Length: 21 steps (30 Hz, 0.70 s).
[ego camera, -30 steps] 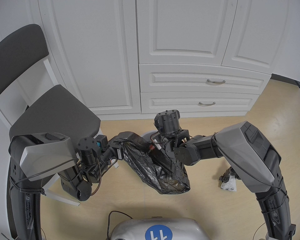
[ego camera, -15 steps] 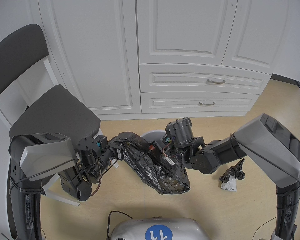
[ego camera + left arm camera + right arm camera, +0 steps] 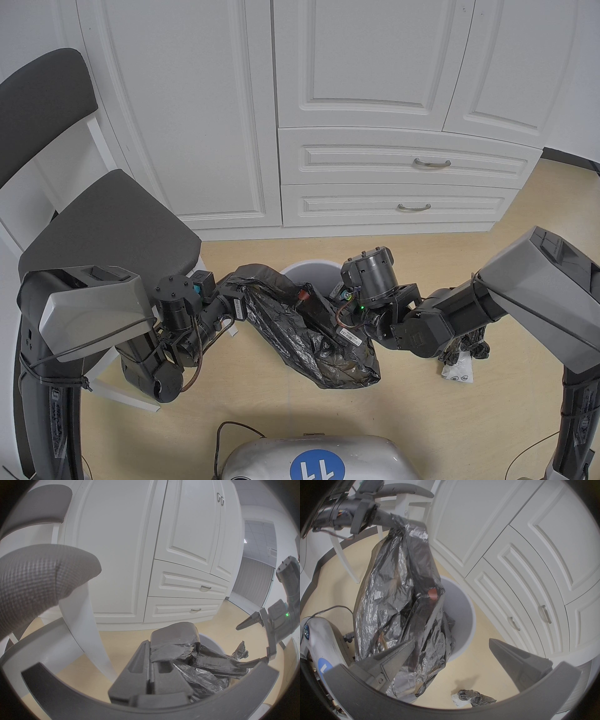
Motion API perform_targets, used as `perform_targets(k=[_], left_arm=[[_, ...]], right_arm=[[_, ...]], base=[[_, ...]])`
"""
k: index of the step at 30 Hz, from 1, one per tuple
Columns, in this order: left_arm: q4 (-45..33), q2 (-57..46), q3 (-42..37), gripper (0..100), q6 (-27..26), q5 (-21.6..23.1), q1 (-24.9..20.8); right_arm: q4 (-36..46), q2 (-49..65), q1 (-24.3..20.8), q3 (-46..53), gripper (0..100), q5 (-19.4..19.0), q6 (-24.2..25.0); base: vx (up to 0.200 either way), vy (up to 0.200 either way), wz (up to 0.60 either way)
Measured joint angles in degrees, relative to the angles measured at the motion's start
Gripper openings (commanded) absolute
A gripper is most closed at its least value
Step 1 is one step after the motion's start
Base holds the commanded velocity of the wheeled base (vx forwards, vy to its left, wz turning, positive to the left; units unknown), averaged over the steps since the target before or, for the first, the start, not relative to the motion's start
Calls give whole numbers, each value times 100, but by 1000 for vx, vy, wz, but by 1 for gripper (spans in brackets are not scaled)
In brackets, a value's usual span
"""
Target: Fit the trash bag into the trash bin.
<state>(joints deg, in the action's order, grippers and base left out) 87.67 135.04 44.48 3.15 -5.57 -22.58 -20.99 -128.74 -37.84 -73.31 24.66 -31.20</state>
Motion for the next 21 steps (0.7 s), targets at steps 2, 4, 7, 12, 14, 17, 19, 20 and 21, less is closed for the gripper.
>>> perform_targets(k=[2,4,7,12,14,17,19,20,21], left_arm=[[0,2,2,0,0,-1,0],[2,2,9,0,-2,-1,0],[0,2,9,0,-4,-1,0],[2,2,9,0,-6,-4,0],[0,2,9,0,-6,-4,0],[0,2,9,0,-9,-4,-2],[2,0,9,0,-9,-4,0],[2,-2,6,0,-11,-4,0],[0,-4,2,0,-9,-4,0]], right_arm=[[-22,-33,-2,20,100,-4,0],[-90,-61,-13,28,100,-4,-4],[-189,-130,-33,39,100,-9,-6],[-284,-205,-129,39,100,-6,-13],[-293,-227,-182,22,100,-6,-15],[-295,-260,-258,-2,100,-1,-15],[-295,-288,-289,-11,100,-1,-15],[-295,-306,-290,-15,100,-1,-15],[-293,-336,-290,-15,100,0,-15]], base=[[0,0,0],[0,0,0],[0,0,0],[0,0,0],[0,0,0],[0,0,0],[0,0,0],[0,0,0],[0,0,0]])
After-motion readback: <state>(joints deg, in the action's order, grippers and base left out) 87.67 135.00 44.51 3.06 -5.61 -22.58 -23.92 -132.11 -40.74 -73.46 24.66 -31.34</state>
